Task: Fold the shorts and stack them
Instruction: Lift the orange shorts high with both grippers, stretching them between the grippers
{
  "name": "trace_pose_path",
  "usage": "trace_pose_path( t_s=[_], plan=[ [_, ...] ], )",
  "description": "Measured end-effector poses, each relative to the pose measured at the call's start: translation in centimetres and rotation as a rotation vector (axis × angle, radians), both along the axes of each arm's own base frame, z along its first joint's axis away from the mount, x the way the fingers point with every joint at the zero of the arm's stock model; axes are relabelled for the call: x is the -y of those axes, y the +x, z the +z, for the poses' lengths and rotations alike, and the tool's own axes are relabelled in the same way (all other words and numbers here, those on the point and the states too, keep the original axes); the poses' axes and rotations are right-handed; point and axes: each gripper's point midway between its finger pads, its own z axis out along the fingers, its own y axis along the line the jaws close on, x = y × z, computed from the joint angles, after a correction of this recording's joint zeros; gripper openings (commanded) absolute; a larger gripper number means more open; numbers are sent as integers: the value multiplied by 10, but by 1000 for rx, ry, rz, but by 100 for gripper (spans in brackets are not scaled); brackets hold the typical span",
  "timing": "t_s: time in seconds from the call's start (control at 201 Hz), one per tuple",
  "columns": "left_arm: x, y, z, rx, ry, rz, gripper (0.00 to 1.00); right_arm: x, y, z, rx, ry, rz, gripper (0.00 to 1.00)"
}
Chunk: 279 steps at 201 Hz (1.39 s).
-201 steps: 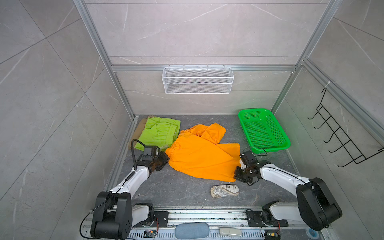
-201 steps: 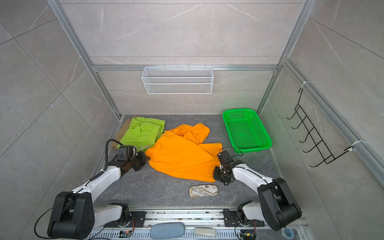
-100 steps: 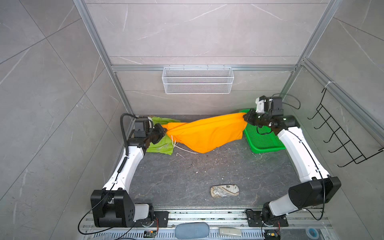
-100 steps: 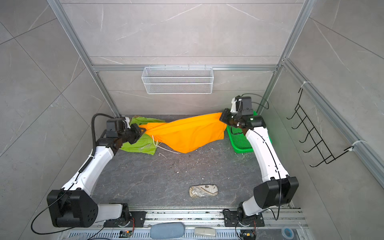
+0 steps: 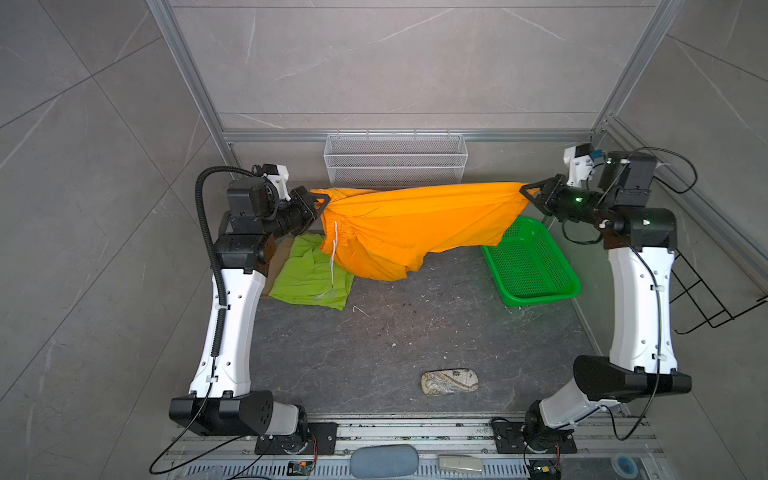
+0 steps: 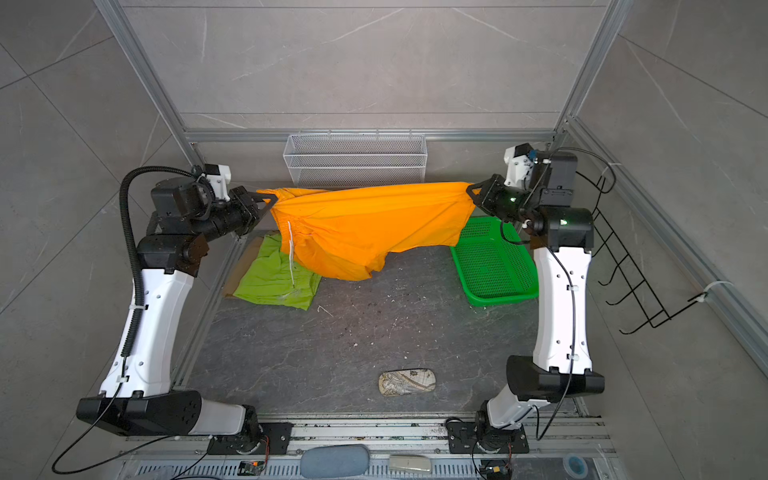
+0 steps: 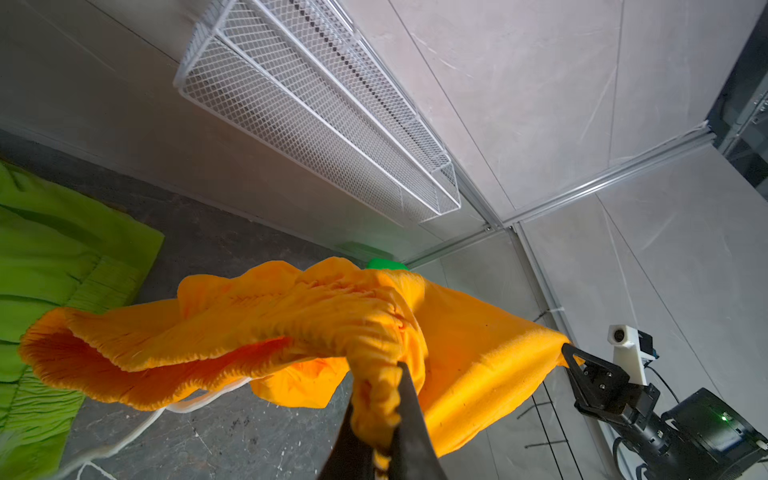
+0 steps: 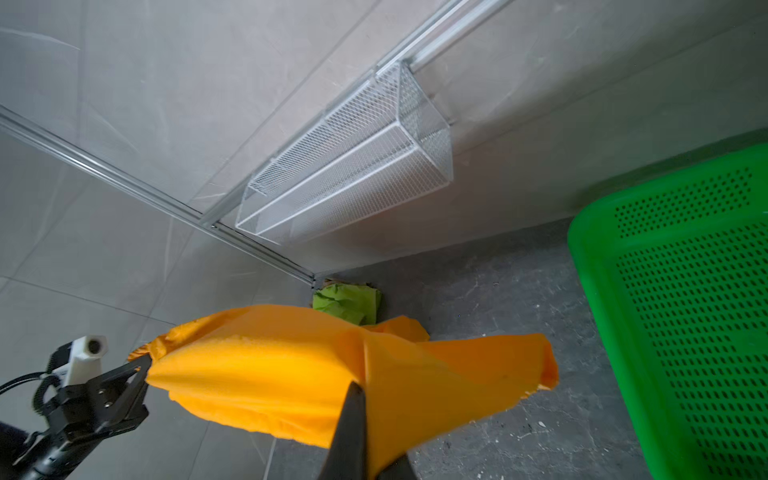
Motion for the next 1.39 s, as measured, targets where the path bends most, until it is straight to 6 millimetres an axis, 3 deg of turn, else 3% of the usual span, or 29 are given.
trace_pose_path(
  t_s=[0.095,0.254,0.334,0.399,0.468,0.563,0.628,0.717,0.812,0.877,0.961,1.046,1.181,1.39],
  plan=[
    [5,-28,30,48,-30,-33,0,7,-33,42,104,32,4,0],
    [10,-84,113,247,-51,-89,0,21,-73,102,254,113,12,0],
    [11,-97,136,310,-50,-106,0,24,-75,121,309,119,30,0],
    [11,-96,137,314,-49,-119,0,25,-64,123,321,121,52,0],
    [14,-76,118,258,-51,-140,0,30,-36,109,280,128,68,0],
    [17,-23,54,88,-53,-151,0,32,21,61,163,131,86,0],
    [17,18,-6,-55,-51,-144,0,27,69,8,39,127,89,0],
    [14,66,-111,-298,-42,-116,0,19,133,-100,-195,109,70,0],
    [9,91,-200,-498,-19,-82,0,11,169,-200,-405,65,35,0],
    [6,101,-236,-573,-4,-67,0,7,181,-239,-484,35,21,0],
    [5,108,-253,-598,6,-65,0,4,199,-245,-470,2,15,0],
    [5,119,-249,-569,8,-65,0,0,211,-216,-357,-16,12,0],
    [6,131,-228,-484,8,-69,0,-1,203,-172,-248,-28,7,0],
    [6,135,-208,-420,10,-64,0,0,187,-157,-253,-34,-1,0]
  ],
)
